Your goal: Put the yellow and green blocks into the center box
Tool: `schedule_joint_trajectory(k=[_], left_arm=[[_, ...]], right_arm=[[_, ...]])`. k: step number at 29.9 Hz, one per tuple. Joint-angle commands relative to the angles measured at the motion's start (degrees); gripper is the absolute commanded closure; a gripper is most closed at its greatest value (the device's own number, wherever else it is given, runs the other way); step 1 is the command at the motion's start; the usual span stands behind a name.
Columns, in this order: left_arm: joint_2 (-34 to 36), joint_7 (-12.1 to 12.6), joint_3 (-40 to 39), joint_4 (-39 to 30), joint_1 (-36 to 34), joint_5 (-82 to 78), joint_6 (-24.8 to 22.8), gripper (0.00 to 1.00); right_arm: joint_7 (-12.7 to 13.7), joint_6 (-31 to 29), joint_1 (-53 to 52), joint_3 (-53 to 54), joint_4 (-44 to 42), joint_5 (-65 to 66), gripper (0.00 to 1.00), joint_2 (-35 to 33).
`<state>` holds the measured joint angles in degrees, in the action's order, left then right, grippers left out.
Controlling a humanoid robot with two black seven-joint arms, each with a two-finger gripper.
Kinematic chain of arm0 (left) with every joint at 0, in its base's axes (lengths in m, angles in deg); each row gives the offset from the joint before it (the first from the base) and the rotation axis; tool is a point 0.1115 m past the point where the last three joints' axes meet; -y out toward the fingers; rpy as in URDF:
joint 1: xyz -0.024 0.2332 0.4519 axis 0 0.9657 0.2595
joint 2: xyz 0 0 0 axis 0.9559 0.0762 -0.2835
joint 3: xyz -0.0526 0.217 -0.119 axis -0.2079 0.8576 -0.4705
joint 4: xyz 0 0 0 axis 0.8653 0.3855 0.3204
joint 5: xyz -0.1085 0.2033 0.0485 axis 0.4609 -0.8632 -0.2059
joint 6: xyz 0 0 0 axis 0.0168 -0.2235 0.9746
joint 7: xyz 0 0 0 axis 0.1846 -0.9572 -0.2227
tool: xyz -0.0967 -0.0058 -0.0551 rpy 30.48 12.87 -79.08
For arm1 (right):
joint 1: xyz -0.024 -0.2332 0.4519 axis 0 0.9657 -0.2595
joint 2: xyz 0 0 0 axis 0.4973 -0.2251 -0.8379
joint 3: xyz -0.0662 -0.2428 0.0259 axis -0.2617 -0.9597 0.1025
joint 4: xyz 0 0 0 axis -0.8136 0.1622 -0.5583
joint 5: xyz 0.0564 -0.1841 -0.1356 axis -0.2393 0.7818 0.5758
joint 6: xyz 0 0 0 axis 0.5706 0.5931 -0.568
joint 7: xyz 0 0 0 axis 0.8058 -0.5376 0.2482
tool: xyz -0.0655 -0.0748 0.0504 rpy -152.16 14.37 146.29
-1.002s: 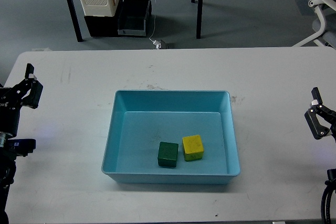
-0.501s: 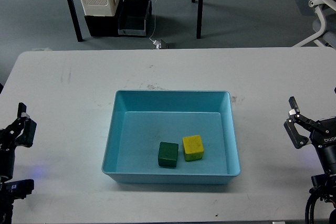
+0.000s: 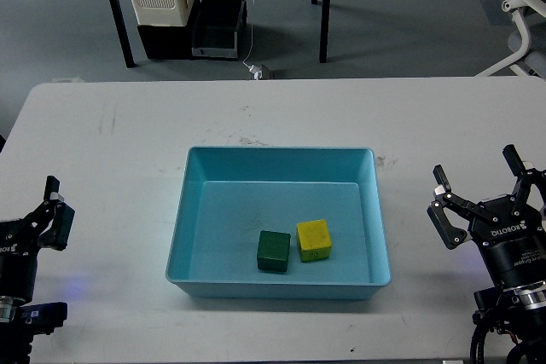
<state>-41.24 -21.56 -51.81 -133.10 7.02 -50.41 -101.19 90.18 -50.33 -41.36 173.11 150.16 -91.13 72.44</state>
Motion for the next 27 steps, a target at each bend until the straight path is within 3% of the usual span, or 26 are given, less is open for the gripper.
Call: schedule_joint_trajectory(k=[1, 6, 14, 27], left_arm=[[-0.26, 0.21, 0.00, -0.11, -0.45, 0.00, 0.00, 0.00], [-0.08, 2.49, 0.18, -0.11, -1.07, 0.00, 0.00, 0.00], [-0.95, 2.94, 1.41, -4.15, -0.98, -0.26, 0.00, 0.00], [-3.33, 2.67, 4.66, -4.24, -1.68, -0.79, 0.00, 0.00]], right_arm=[[0.19, -0.39, -0.01, -1.05, 0.04, 0.44, 0.00, 0.00], [0.19, -0.83, 0.34, -2.37, 0.04, 0.88, 0.00, 0.00], [0.55, -4.08, 1.30, -3.95, 0.13, 3.07, 0.00, 0.00], [0.19, -5.31, 2.71, -4.39, 0.13, 3.87, 0.00, 0.00]])
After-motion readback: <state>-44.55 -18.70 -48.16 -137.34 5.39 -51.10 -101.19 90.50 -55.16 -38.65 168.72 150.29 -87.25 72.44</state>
